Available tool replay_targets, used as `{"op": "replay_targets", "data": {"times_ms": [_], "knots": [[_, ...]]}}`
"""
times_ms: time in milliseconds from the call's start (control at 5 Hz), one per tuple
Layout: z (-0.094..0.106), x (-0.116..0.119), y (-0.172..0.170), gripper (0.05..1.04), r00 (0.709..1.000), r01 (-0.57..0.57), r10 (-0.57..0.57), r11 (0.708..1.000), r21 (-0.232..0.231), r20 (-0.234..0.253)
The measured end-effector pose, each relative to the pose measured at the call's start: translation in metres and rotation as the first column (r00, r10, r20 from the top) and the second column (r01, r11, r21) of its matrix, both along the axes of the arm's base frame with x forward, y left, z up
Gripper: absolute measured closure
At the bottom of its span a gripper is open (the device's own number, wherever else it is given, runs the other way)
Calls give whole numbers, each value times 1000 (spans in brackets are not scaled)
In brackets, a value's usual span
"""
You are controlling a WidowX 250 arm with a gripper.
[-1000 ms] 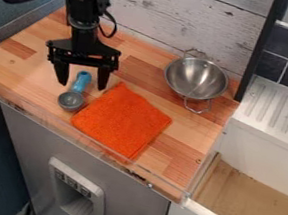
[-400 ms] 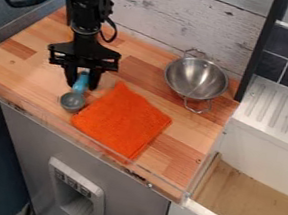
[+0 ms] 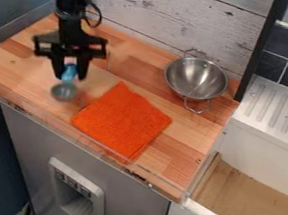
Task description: Move the spoon to the right back of the table
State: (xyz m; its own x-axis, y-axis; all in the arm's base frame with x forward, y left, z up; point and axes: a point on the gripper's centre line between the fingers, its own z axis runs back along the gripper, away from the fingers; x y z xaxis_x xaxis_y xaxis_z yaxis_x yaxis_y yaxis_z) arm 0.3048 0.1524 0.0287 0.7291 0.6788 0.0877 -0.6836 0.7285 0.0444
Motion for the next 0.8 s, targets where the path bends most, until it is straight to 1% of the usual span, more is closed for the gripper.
{"op": "replay_targets", "data": {"times_ms": [200,400,600,800], "knots": [[18,9,4,656,993,-119,119,992,-29,12],[35,23,2,656,972,-225,229,971,-81,45],[46,36,-1,656,924,-367,372,928,-70,85],[65,62,-14,656,877,-442,453,892,-100,162]]}}
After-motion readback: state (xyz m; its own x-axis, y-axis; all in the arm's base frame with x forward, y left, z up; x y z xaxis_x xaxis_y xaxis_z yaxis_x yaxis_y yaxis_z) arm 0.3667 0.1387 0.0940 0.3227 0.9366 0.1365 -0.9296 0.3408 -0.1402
